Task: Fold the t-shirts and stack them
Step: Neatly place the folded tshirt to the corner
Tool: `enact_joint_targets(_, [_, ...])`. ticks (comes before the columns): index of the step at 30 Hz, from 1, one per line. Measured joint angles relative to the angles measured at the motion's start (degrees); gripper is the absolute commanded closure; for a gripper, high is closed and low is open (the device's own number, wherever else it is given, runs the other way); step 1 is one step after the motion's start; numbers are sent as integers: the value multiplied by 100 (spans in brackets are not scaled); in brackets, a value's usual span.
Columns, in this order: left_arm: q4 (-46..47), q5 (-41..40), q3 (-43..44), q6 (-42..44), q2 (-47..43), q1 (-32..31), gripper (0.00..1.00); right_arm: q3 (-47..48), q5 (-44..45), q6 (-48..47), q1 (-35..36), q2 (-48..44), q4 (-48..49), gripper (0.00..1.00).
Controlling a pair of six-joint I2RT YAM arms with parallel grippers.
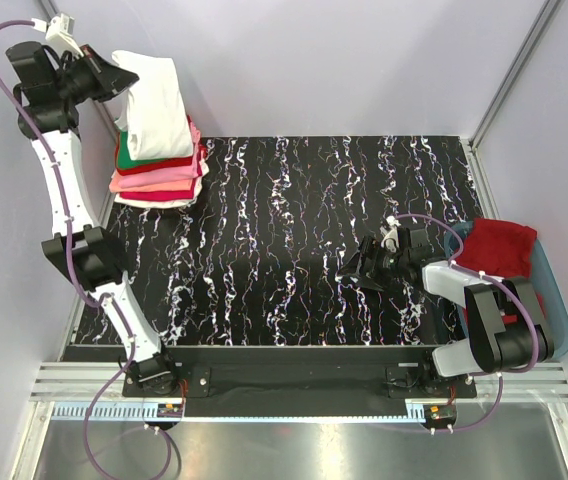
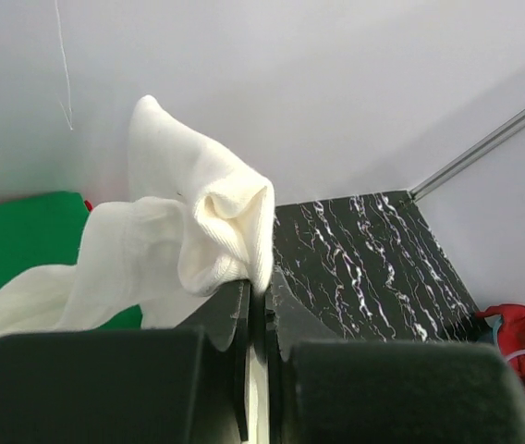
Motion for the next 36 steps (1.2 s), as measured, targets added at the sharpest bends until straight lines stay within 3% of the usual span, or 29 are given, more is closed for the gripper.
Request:
enact_joint_targets(6, [866,232,15,-435,522,68,100,50,-11,0,0,68,2,16])
enact_joint_targets(18, [2734,560,267,-1541,2376,330,100,76,-55,0,0,92,20,16])
enact_joint_targets(24, [2911,385,269,-1517,2612,584,100,103,-59,-2,-2,168,17,15])
enact_joint_targets(32, [2636,-584,463,-986,2662,726,98,155,-103,-4,-2,197,24,15])
enact_joint_targets(36, [2358,-1211,498,-479,2743,686,82,168,-133,-4,-2,227,22,14])
